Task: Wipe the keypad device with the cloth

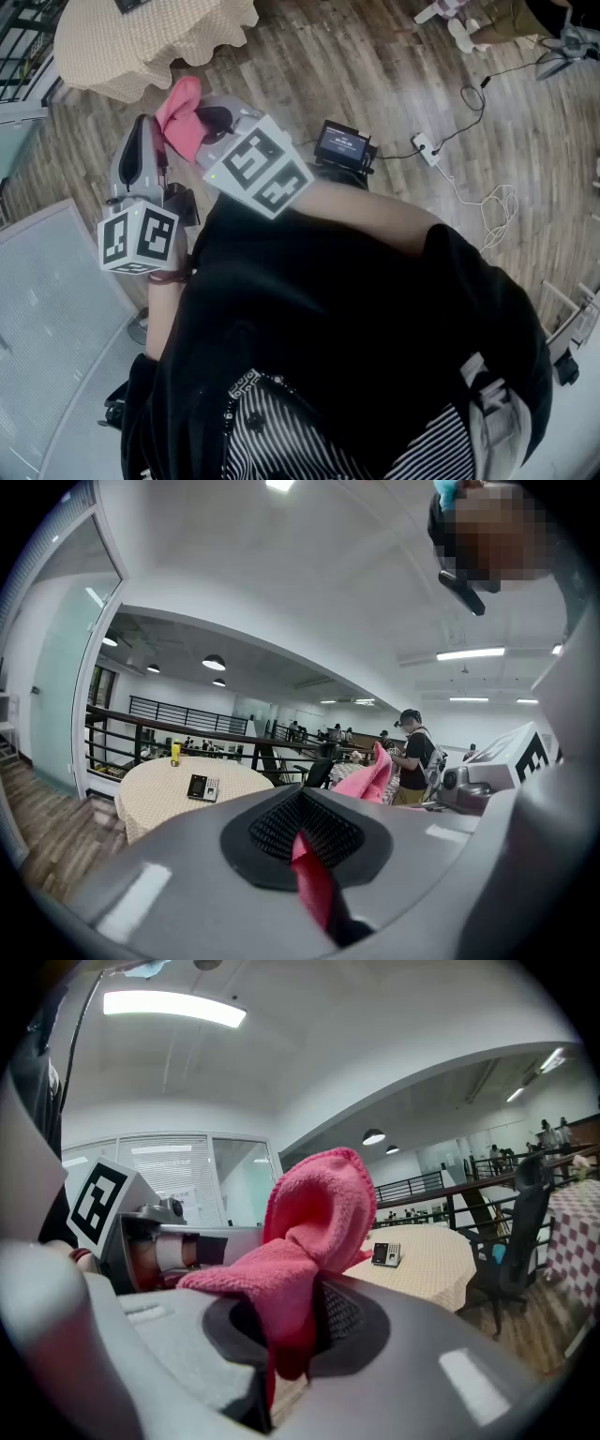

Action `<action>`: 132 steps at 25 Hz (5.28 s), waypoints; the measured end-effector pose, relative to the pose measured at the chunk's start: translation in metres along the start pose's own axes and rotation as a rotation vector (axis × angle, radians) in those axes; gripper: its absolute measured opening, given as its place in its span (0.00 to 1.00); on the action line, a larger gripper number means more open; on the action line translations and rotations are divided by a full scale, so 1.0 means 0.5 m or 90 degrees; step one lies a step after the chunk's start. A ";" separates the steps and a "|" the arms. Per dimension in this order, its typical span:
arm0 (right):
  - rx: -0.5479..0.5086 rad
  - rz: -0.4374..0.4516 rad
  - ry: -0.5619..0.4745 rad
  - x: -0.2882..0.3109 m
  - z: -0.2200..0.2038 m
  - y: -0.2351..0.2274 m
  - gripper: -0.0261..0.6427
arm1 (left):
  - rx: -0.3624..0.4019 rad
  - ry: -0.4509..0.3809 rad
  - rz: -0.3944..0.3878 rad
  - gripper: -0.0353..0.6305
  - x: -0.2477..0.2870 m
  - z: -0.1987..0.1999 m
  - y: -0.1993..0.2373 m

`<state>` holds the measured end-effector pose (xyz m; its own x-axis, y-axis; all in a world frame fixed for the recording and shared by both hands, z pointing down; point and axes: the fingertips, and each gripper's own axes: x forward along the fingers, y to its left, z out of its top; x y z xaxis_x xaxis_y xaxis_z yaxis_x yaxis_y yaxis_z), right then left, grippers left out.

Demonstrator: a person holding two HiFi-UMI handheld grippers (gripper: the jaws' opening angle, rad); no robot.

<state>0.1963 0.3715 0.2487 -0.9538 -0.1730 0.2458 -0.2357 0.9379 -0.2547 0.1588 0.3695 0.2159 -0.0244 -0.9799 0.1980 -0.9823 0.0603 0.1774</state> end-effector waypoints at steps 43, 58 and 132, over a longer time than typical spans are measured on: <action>0.019 0.064 -0.015 0.009 0.017 -0.030 0.13 | -0.009 -0.009 0.018 0.06 0.046 0.011 -0.007; 0.013 0.043 -0.024 0.091 0.046 -0.067 0.14 | -0.018 -0.017 -0.025 0.06 0.119 0.038 0.064; -0.003 0.053 0.091 0.994 0.195 -0.270 0.14 | -0.046 -0.009 -0.088 0.06 0.583 0.155 0.871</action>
<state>-0.2641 0.1295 0.3142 -0.9339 -0.0505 0.3541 -0.1554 0.9489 -0.2747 -0.2906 0.0956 0.2760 0.1073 -0.9823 0.1533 -0.9605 -0.0626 0.2713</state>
